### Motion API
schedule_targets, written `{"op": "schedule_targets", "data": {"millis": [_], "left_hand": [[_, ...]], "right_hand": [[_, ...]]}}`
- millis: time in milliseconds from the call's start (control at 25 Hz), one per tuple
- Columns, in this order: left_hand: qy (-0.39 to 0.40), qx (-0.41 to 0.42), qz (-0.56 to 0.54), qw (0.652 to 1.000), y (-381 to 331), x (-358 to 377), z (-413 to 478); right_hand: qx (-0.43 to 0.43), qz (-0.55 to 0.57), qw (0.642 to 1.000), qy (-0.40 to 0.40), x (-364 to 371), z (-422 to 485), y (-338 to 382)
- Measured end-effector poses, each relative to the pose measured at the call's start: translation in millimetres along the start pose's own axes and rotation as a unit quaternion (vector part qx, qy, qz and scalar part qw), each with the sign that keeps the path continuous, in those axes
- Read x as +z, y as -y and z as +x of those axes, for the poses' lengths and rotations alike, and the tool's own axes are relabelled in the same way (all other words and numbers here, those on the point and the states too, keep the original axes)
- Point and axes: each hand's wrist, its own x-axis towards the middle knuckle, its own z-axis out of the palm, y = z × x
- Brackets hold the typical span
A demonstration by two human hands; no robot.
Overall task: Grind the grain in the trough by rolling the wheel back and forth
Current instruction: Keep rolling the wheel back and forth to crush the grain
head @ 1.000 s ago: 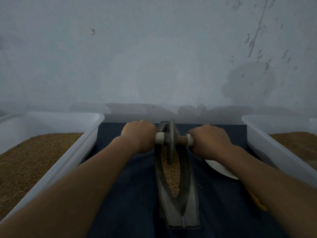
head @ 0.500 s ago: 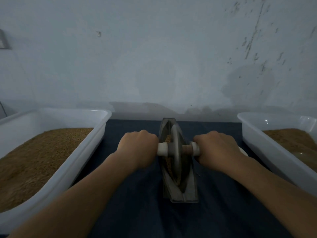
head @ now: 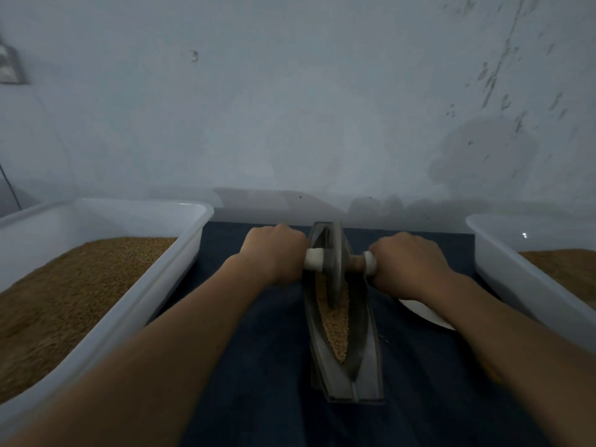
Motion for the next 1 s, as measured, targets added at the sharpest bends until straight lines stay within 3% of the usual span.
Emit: {"op": "schedule_targets", "data": {"millis": [320,760,1000], "left_hand": [[-0.026,0.015,0.027,0.999,-20.1,-15.9,-69.4],[-0.059,-0.014,0.045,0.997,-6.5,1.0,-1.5],[-0.085,-0.009,0.042,0.995,-19.8,-5.1,-59.2]], "right_hand": [[-0.012,0.009,1.000,-0.009,-16.9,-70.4,8.8],[0.023,0.009,1.000,0.000,9.6,5.1,2.0],[0.012,-0.005,0.999,-0.033,-2.5,-49.2,8.8]]}}
